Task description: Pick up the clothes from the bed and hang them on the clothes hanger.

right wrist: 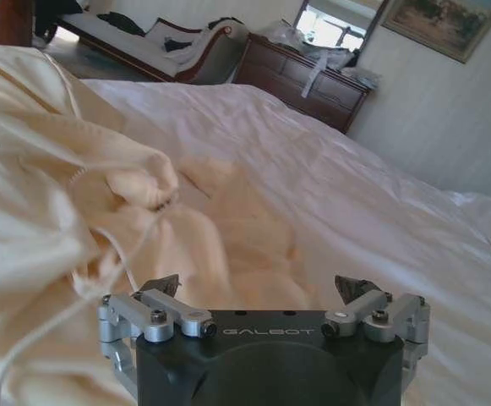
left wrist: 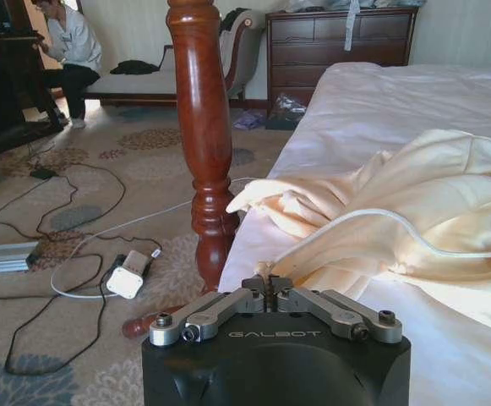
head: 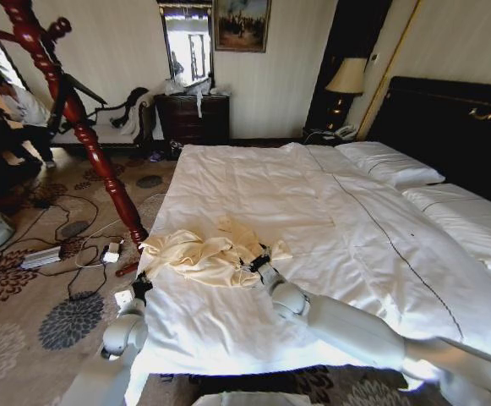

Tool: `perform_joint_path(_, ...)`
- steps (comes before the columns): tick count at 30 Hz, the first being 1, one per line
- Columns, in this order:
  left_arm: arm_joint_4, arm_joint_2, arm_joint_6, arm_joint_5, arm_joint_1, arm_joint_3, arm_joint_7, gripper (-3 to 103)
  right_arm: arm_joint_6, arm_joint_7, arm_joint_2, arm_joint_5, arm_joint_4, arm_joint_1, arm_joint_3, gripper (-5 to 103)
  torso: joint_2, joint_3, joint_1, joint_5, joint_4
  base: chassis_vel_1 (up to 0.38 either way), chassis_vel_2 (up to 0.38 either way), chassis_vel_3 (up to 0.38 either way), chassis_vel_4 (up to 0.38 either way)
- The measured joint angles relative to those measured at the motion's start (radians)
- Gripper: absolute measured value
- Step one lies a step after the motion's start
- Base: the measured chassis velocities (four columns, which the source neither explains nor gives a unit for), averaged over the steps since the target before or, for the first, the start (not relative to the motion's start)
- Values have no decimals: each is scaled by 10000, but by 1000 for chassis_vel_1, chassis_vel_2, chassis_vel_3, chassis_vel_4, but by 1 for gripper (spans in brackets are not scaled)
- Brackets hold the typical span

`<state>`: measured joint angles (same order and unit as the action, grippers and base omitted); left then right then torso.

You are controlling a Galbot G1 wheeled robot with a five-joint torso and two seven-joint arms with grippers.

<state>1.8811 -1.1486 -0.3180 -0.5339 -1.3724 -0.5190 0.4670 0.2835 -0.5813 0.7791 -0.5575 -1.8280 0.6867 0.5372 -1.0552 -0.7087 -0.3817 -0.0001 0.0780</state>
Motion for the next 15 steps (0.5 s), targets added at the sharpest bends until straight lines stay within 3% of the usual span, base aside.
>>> perform_joint_path(2,-2,78,-75,-116,209,14,104,2,-50,-4,-306,199,-201,748,-443,96,0,0,0,4,3,0,0,0,0)
perform_joint_path(5,75,88,-189,-222,458,29,224,2,-169,9,-555,637,-288,1490,-874,80,0,0,0,3,4,0,0,0,0)
perform_joint_path(7,87,83,-198,-227,487,29,239,2,-177,10,-563,699,-288,1537,-888,77,0,0,0,3,3,0,0,0,0)
perform_joint_path(15,229,30,-228,-230,453,-76,283,2,-350,50,-286,999,-241,1029,-324,75,0,-1,0,2,-3,0,0,0,0)
